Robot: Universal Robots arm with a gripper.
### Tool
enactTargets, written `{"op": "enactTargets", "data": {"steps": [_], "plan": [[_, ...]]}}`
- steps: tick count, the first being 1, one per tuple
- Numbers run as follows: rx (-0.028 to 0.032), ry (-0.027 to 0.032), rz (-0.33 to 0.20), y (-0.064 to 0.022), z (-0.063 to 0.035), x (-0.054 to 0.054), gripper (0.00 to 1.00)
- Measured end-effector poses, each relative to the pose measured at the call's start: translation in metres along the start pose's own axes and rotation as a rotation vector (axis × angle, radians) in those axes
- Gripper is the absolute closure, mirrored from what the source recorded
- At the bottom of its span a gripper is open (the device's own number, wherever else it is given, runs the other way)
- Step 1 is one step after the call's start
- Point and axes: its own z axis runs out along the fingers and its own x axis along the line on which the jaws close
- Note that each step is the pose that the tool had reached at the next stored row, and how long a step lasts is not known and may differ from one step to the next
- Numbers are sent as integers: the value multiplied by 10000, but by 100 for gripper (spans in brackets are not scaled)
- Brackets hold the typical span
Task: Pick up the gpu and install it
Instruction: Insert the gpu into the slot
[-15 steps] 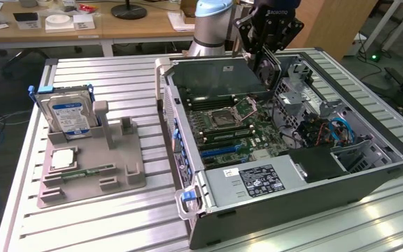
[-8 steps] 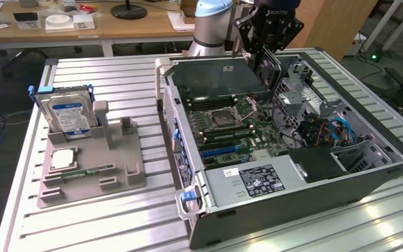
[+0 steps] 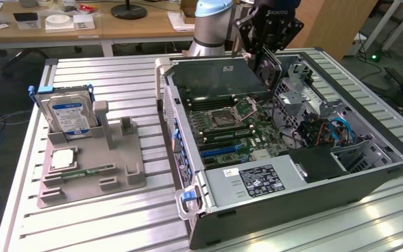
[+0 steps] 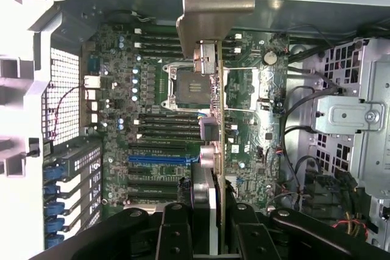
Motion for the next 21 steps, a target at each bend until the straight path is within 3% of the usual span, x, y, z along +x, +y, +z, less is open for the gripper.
{"op": "enactTargets", "data": {"steps": [21], "plan": [[-25,-31,-1857,-12,0,2,72]]}}
